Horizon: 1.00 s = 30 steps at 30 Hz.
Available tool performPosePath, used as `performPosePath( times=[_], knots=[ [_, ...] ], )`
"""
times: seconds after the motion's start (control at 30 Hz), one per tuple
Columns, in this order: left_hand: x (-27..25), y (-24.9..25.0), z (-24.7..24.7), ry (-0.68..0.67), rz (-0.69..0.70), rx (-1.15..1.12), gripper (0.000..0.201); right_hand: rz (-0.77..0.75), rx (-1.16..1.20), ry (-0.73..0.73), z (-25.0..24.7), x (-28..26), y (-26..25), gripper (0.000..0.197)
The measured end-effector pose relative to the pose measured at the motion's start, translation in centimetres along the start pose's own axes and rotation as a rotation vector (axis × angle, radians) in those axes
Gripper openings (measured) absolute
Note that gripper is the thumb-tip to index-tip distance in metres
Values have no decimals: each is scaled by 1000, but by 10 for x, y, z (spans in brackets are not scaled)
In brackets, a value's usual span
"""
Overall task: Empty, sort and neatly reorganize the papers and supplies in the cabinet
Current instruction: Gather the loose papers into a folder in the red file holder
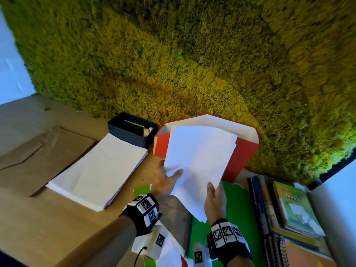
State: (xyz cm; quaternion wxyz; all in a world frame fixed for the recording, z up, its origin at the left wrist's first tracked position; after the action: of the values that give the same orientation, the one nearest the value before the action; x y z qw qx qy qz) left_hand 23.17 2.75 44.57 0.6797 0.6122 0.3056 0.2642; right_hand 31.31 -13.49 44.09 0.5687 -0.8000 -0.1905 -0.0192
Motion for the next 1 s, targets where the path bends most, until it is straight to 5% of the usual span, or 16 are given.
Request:
performPosePath(
  times=[0.13,0.33,0.7,1.0],
  knots=[
    [4,3,-17,94,-6,55,50,-51,3,83,5,0,-19,29],
    [7,-3,-83,171,-64,342,19,-48,-46,83,43,-6,-34,18],
    [37,1,-234,271,-119,889,32,150,-124,-452,193,-37,-36,15],
    [81,-7,-317,261,-150,981,40,163,-281,-478,267,-46,-77,23]
  ],
)
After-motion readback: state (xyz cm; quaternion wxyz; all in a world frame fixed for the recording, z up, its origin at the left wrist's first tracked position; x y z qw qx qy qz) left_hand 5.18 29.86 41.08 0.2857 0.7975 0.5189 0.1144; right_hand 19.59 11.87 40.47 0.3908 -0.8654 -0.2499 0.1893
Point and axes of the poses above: each hand's wrist, its own x-axis towards the middle knuckle, its own z-axis out of the palm, y = z × x, the point moved 3 cm from there along x, towards the middle knuckle, and after that the axes turned 5 degrees about -z, right-handed, at the moved point
